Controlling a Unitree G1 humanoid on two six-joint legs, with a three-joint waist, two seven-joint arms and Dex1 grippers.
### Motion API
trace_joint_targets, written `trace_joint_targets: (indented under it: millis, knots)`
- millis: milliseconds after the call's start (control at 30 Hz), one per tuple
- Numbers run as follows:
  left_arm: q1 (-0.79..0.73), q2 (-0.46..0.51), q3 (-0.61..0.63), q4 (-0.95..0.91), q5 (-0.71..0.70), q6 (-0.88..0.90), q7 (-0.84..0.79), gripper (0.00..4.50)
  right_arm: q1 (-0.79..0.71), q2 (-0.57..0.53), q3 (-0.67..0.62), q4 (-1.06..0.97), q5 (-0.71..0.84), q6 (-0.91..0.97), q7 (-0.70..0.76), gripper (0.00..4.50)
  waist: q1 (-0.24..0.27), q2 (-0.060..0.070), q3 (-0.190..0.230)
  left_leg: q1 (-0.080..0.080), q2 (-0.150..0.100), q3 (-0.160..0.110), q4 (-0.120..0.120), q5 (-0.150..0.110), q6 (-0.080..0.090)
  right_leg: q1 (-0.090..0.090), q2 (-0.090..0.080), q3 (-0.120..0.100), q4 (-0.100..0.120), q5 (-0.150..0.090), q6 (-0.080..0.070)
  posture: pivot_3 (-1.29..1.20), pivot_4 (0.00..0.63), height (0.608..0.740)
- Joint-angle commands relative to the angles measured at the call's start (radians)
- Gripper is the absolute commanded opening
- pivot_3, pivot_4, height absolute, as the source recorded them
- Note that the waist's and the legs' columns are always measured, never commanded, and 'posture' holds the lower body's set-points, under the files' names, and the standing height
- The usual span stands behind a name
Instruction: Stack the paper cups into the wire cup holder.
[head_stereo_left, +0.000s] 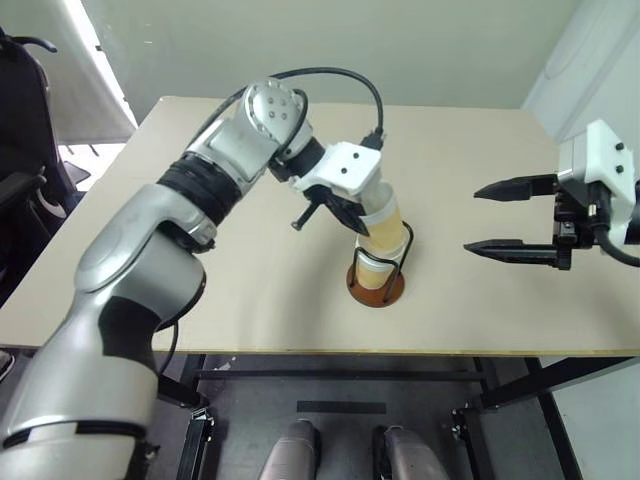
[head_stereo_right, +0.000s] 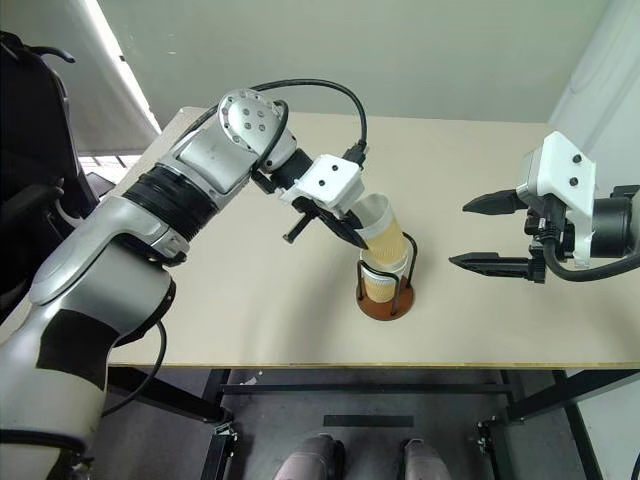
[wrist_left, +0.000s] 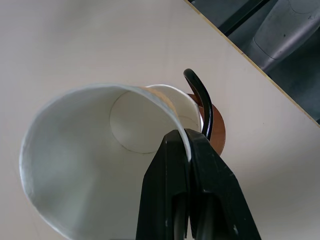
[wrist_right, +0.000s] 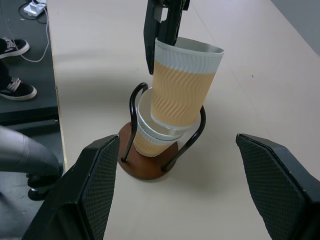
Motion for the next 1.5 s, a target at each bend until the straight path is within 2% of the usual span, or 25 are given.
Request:
trace_joint_targets:
  millis: [33,533,700,800,1000,1100,1133,1300,1500]
  knots:
    - [-0.046,-0.007,-0.009,-0.001,-0.003,-0.027,-0.032,0.02,-0.004,-0.021,-0.051,-0.018,0.012,-0.001,-0.012,3.77,0.000,0.000,0.000,0.000,0.000,0.000,0.000,0.000,0.000,0.000,0.000,0.000,0.000,0.000,0.000,0.00,0.150,0.740]
    - [-0.095,-0.024,-0.105,0.056,0.018,-0.123,-0.032,0.02,0.021,-0.030,-0.069,-0.025,0.022,0.001,-0.022,3.77,0.002,0.000,0.000,-0.001,0.000,0.000,0.000,0.000,0.001,0.000,0.000,0.000,0.000,0.000,0.001,0.00,0.150,0.740]
    - [-0.101,-0.070,-0.077,0.119,0.049,-0.143,-0.032,0.02,0.018,-0.030,-0.062,-0.020,0.019,-0.003,-0.019,3.77,0.003,0.000,0.000,-0.001,0.000,0.000,0.001,0.000,0.001,0.000,-0.001,0.000,0.000,0.000,0.001,0.00,0.150,0.740]
    - [-0.097,-0.101,-0.043,0.146,0.057,-0.149,-0.032,0.98,0.017,-0.031,-0.058,-0.015,0.016,-0.007,-0.014,3.77,0.005,0.000,0.000,-0.001,0.000,0.000,0.001,0.000,0.001,0.000,-0.001,0.000,0.000,0.000,0.001,0.00,0.150,0.740]
    - [-0.093,-0.116,-0.014,0.153,0.064,-0.141,-0.032,3.17,0.025,-0.039,-0.058,-0.008,0.009,-0.017,-0.005,3.77,0.005,0.000,0.000,-0.001,0.000,0.001,0.001,-0.001,0.001,0.000,0.000,0.000,0.000,0.000,0.002,0.00,0.150,0.740]
    - [-0.093,-0.134,0.040,0.179,0.084,-0.150,-0.032,4.32,0.025,-0.041,-0.053,-0.004,0.006,-0.024,-0.001,3.77,0.007,0.000,0.000,-0.002,0.000,0.001,0.001,-0.001,0.001,0.000,0.000,0.000,0.000,0.000,0.002,0.00,0.150,0.740]
    - [-0.094,-0.142,0.077,0.192,0.089,-0.143,-0.032,4.45,0.021,-0.040,-0.049,-0.001,0.005,-0.026,-0.001,3.77,0.007,0.000,0.000,-0.002,0.000,0.001,0.001,-0.001,0.001,0.000,0.000,0.000,0.000,0.000,0.003,0.00,0.150,0.740]
    - [-0.098,-0.166,0.304,0.260,0.117,-0.051,0.046,4.45,0.007,-0.029,-0.029,0.021,-0.012,-0.048,0.001,3.77,0.008,0.000,0.000,-0.002,0.000,0.001,0.001,-0.001,0.002,0.000,0.000,0.000,-0.001,0.000,0.003,0.00,0.150,0.740]
    - [-0.024,-0.110,0.520,0.235,0.135,0.136,0.174,4.45,0.002,0.012,0.006,0.075,-0.039,-0.074,-0.013,3.77,0.005,0.000,0.000,-0.001,0.000,0.002,0.001,-0.001,0.001,-0.001,0.001,0.001,-0.001,-0.001,0.003,0.00,0.150,0.740]
